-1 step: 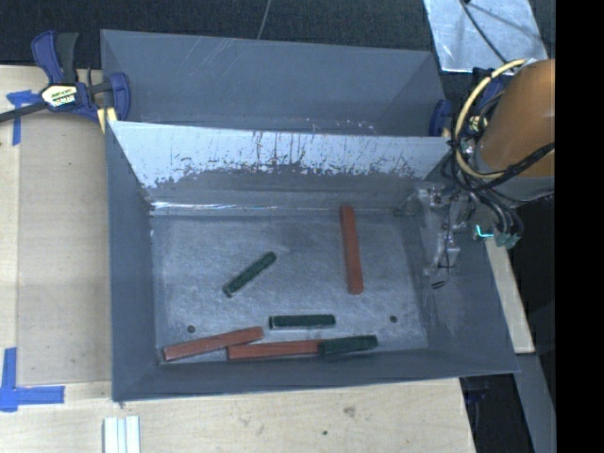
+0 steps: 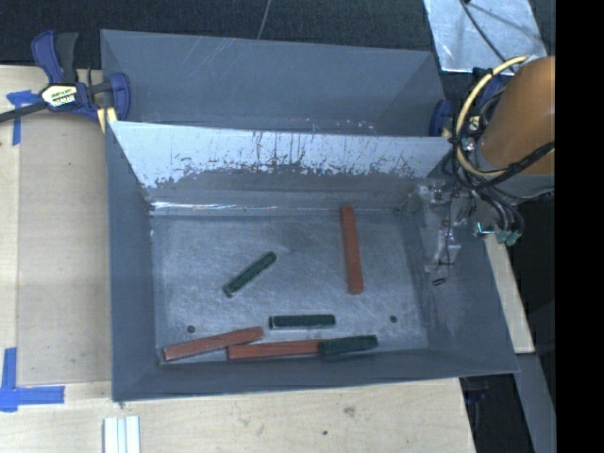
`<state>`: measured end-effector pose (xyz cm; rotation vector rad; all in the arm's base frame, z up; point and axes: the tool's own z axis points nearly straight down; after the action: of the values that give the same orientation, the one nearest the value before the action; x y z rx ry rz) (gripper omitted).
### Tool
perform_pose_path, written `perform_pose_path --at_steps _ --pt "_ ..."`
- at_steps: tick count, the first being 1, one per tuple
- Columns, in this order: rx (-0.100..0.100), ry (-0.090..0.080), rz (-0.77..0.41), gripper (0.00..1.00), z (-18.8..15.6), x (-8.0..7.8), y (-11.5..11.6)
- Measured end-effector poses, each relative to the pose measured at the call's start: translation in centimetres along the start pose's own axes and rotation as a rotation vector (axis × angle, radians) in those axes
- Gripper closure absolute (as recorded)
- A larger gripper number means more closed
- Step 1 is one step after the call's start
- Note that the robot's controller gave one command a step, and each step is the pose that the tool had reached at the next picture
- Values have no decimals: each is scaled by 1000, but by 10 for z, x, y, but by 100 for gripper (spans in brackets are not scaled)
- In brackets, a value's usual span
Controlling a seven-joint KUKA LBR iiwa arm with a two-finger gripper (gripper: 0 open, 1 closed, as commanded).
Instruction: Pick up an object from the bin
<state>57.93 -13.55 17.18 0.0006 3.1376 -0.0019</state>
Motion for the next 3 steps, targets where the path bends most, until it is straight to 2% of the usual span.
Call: perform_pose_path --at_steps 1,2,3 --pt "-1 5 37 0 76 61 31" --pt "0 -2 -148 100 101 94 52" --pt "0 -3 -148 0 101 93 52"
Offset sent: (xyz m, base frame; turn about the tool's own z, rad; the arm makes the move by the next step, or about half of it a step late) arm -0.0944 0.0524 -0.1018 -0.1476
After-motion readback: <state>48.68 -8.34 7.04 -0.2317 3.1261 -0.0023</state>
